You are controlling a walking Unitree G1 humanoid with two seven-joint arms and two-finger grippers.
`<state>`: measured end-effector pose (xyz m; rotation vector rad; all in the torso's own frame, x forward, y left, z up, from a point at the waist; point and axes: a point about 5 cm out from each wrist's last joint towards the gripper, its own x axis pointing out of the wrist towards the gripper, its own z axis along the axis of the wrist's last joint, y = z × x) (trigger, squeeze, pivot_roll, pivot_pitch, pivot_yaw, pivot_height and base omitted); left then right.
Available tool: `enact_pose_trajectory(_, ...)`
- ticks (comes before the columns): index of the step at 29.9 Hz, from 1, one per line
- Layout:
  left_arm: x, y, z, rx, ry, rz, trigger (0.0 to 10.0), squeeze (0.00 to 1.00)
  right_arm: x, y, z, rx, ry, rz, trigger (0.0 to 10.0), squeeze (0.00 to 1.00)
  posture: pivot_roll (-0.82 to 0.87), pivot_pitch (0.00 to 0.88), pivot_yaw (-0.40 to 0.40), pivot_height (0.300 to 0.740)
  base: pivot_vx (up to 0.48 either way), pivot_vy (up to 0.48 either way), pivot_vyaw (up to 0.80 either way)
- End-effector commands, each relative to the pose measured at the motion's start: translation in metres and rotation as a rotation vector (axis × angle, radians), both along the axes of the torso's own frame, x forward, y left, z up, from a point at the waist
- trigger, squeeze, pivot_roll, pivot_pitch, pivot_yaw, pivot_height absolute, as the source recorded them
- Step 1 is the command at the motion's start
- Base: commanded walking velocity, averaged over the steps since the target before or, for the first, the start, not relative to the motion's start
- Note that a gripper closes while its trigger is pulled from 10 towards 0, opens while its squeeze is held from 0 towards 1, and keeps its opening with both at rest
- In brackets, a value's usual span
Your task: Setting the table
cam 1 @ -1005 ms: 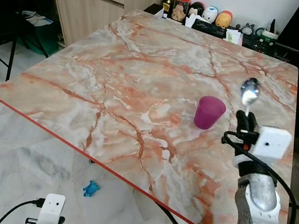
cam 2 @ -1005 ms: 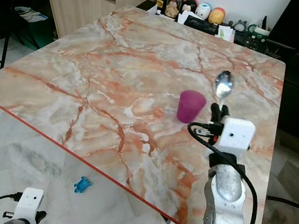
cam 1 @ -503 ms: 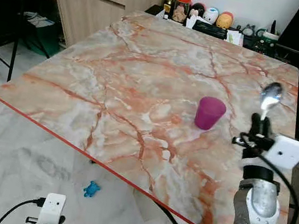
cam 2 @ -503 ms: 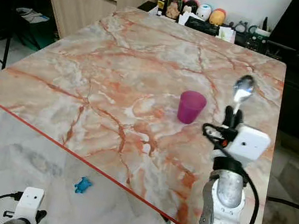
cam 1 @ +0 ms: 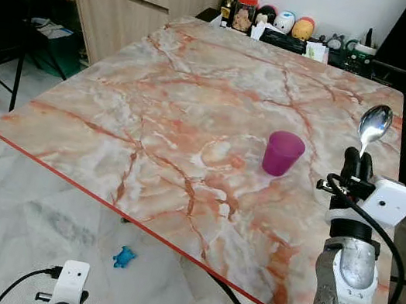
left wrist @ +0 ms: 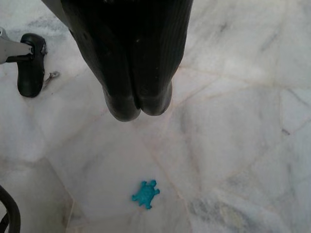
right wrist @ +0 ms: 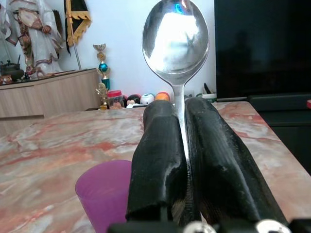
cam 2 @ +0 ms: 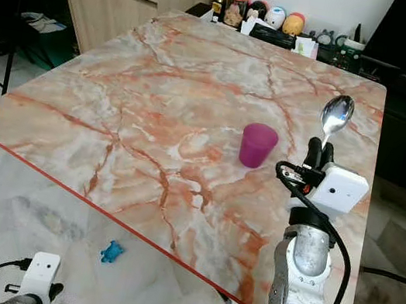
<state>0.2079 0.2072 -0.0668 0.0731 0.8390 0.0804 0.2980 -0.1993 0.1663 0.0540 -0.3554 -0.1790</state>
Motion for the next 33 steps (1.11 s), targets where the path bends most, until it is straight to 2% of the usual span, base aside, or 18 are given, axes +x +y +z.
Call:
enact_pose_trajectory(1, -0.0025, 0.0001, -0.0015, 0.01, 0.012, -0.004, 10.0, 0.0, 0.0028, -0.0029, 0.0039, 0.006, -0.009, -0.01, 10.0, 0.0, 0.05, 0.048, -0.003, 0.74, 0.0, 0.0, 0.0)
enact_pose_trajectory(10, 0.0006, -0.0003, 0.0002, 0.01, 0.002, -0.005, 10.0, 0.0, 0.006, -0.0026, 0.0023, 0.024, 0.002, -0.005, 10.0, 0.0, 0.06, 0.049, -0.003, 0.74, 0.0, 0.0, -0.65)
enact_pose_trajectory(14, 0.002, -0.0005, 0.001, 0.012, -0.004, -0.005, 10.0, 0.0, 0.0064, -0.0012, 0.0032, 0.014, -0.007, -0.004, 10.0, 0.0, 0.06, 0.051, -0.004, 0.74, 0.0, 0.0, 0.0)
enact_pose_trajectory(25, 0.0023, -0.0015, 0.0011, 0.012, -0.008, -0.004, 10.0, 0.0, 0.0074, -0.0038, 0.0049, 0.02, -0.015, -0.005, 10.0, 0.0, 0.06, 0.052, -0.005, 0.74, 0.0, -0.29, 0.0)
enact_pose_trajectory(31, 0.0031, -0.0028, 0.0014, 0.008, -0.012, -0.004, 10.0, 0.0, 0.0097, -0.0016, 0.0036, 0.024, -0.001, 0.016, 10.0, 0.0, 0.06, 0.055, -0.007, 0.74, 0.0, -0.329, -0.77)
enact_pose_trajectory(33, 0.0032, -0.0028, 0.0014, 0.008, -0.013, -0.002, 10.0, 0.0, 0.0088, -0.0025, 0.0048, 0.018, -0.015, 0.003, 10.0, 0.0, 0.06, 0.054, -0.007, 0.74, 0.0, -0.33, 0.0)
